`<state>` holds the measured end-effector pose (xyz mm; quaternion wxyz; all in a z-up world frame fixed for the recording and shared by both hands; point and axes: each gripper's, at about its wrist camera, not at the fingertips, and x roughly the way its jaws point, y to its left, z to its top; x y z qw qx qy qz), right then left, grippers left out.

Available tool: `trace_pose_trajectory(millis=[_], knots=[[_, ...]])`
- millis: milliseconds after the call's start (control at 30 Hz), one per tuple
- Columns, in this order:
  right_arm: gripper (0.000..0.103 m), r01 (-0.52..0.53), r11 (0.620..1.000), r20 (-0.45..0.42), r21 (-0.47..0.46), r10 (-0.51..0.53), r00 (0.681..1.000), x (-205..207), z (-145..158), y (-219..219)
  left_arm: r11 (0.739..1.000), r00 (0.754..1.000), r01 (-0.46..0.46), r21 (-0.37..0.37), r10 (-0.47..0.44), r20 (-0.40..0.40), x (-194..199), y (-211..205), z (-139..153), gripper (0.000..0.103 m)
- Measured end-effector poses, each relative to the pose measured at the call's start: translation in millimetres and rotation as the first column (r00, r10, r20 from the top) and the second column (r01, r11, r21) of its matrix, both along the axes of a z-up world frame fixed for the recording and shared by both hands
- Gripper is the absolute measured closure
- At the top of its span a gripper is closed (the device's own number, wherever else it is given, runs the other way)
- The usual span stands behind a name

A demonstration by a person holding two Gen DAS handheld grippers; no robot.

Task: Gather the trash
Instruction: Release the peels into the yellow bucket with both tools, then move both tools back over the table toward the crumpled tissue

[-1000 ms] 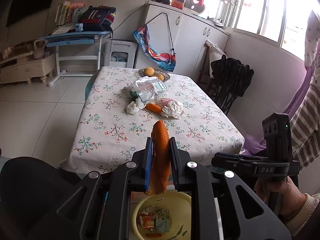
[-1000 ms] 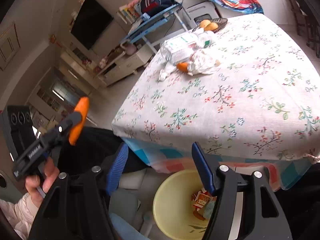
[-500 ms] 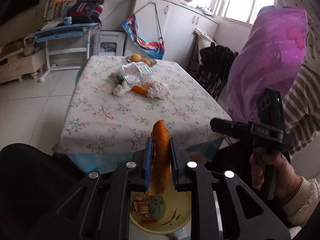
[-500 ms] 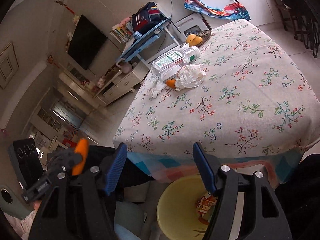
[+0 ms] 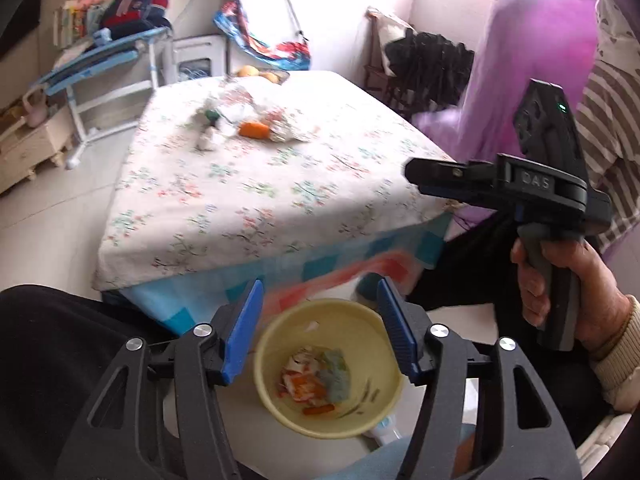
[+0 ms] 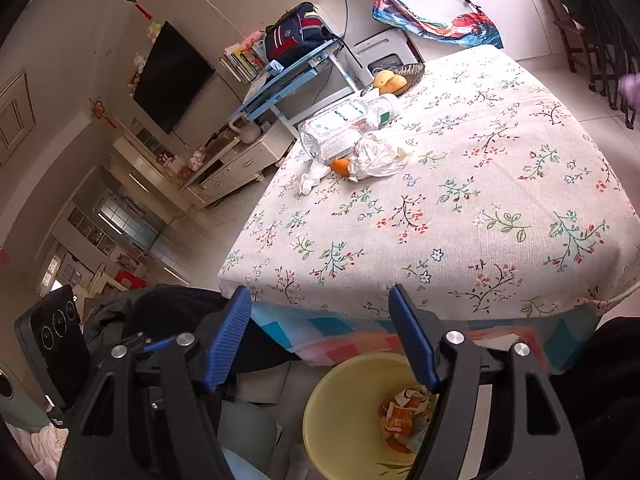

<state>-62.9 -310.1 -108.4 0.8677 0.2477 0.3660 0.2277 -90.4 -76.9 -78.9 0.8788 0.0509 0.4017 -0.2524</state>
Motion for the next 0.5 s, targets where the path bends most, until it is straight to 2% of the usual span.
trace_pose_trajectory(millis=[100,267,500], knots=[[0.032,0.006,1.0,0.008,-0.017,-0.006,1.0,-1,0,1,0.999,0.997,-0.053,0.013,0.052,0.054,1,5,7,0.034],[0.028,0.0,0.997,0.021,-0.077,0.002,1.0,-1,2,9,0.994,0.986,-0.109,0.023,0.105,0.127,1,11,17,0.027],[0.026,-0.014,0.988,0.045,-0.155,0.022,0.999,-1,5,20,0.987,0.974,-0.154,0.04,0.145,0.173,2,16,24,0.021]])
